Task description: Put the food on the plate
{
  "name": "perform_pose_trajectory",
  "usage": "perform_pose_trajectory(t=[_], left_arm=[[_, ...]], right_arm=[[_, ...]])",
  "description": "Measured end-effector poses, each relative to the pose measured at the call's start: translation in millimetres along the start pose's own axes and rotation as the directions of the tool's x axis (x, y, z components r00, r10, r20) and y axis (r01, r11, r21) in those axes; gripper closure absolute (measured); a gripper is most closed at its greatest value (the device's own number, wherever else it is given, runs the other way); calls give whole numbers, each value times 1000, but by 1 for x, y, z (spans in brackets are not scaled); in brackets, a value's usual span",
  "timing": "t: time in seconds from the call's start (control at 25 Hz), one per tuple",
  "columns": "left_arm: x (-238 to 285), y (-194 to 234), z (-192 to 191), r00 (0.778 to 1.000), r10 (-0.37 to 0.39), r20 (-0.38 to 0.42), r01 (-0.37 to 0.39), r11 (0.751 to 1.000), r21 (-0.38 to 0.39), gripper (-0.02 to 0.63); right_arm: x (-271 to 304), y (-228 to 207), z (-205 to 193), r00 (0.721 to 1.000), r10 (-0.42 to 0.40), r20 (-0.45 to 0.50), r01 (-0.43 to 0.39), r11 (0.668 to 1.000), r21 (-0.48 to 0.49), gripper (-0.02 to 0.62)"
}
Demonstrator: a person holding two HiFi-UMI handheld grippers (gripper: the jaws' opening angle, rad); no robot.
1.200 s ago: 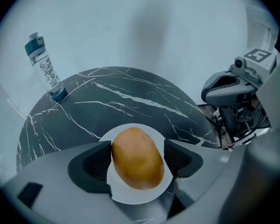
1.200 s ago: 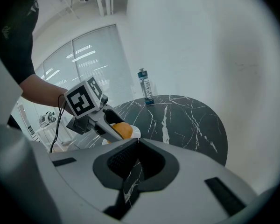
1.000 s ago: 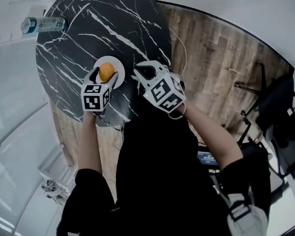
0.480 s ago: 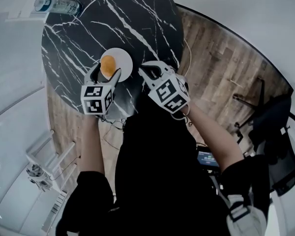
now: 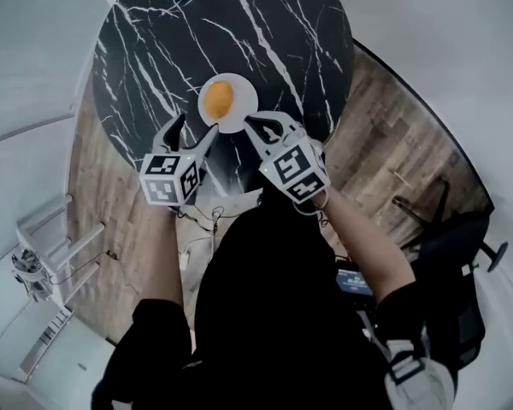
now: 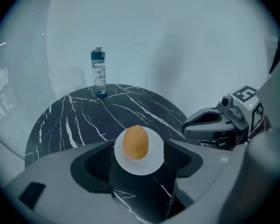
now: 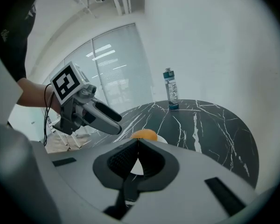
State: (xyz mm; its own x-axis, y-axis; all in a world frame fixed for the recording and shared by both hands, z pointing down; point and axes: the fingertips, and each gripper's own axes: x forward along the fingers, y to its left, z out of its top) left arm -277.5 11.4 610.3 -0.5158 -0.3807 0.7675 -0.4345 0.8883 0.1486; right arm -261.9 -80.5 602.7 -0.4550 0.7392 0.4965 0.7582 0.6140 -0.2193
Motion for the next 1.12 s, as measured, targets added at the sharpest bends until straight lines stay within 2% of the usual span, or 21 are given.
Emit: perform_pose_trajectory(t=[0.12, 0.2, 0.32, 0.44, 0.56, 0.76, 0.88, 1.0, 1.12], left_arm=[[-15, 1, -3, 998, 22, 50, -20, 999, -34, 276], [-28, 2, -6, 995, 43, 88, -39, 998, -48, 301], [-54, 8, -10, 984, 91, 150, -79, 993, -84, 408], [-79, 9, -14, 968, 148, 202, -129, 986, -106, 500], [-103, 3, -21, 953, 173, 248, -146, 981, -124, 605], [-148, -17, -38, 924, 183, 335, -138, 978, -155, 606], [-182, -26, -49, 898, 210, 386, -151, 973, -177, 606], [-219, -35, -55, 859, 233, 455, -152, 966, -209, 606], [-260, -51, -57, 808, 251, 533, -165, 965, -204, 606]], right_arm=[[-3, 13, 18, 998, 1, 70, 0, 1000, -13, 598], [-9, 24, 31, 991, 23, 129, -23, 1000, 1, 598], [-17, 44, 45, 985, 30, 172, -29, 1000, -11, 598], [-25, 60, 47, 986, -11, 165, 28, 994, -105, 598], [-38, 80, 60, 975, 3, 224, 11, 998, -65, 598], [-65, 113, 82, 952, -7, 305, 25, 998, -55, 598], [-91, 130, 97, 927, -56, 370, 72, 997, -30, 598], [-117, 152, 110, 904, -114, 411, 154, 986, -63, 598], [-141, 185, 116, 888, -123, 443, 205, 968, -143, 598]])
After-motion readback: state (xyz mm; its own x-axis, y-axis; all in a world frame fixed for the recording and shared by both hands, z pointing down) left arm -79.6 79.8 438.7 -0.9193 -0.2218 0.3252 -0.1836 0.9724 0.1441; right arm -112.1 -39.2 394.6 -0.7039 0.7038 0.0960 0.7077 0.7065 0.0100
